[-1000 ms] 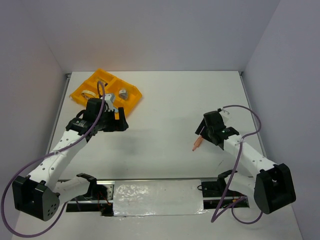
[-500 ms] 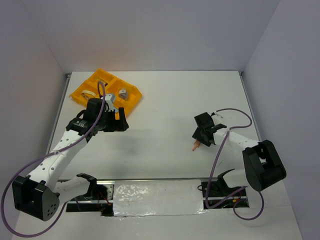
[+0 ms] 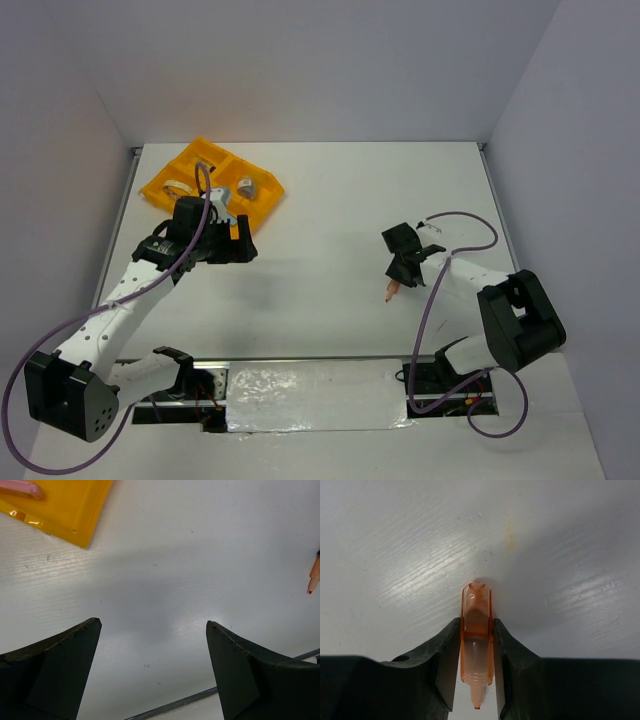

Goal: Sort the stationery into containers
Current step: Pick up the pen from the center of the board.

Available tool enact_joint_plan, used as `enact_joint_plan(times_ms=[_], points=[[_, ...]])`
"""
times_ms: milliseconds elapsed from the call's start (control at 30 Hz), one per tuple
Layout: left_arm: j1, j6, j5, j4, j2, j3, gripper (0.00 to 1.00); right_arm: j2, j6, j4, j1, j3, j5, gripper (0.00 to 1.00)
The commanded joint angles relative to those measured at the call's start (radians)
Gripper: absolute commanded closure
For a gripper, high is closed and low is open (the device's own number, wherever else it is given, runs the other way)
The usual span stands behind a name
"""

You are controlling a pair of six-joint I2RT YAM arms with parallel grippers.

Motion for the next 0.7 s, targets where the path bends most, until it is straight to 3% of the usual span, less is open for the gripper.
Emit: enact_joint_plan(times_ms=[0,67,267,400,533,667], points=[[-0.006,0.027,0.008,0.013,-0.010,0.013,0.01,-0.002,-0.046,0.125,0.010,-0.032,-0.115,0.68],[-0.007,0.028,0.011,0.015,-0.010,0.013,0.01,-0.007,-0.081,0.179,0.013,-0.034,-0.180,0.76],[-0.007,0.030,0.092,0.036,-0.014,0.011,0.01,-0.031,-0.222,0.272,0.082,-0.016,-0.243,0.85],[-0.007,-0.030,0.349,0.137,-0.051,-0.018,0.01,-0.159,-0.331,0.448,0.178,-0.071,-0.252,0.86],[-0.012,-0.229,0.520,0.435,-0.135,-0.113,0.01,-0.303,-0.466,0.529,0.289,-0.068,-0.317,0.86],[-0.051,-0.467,0.563,0.731,-0.186,-0.231,0.01,-0.351,-0.548,0.515,0.445,0.006,-0.314,0.85]])
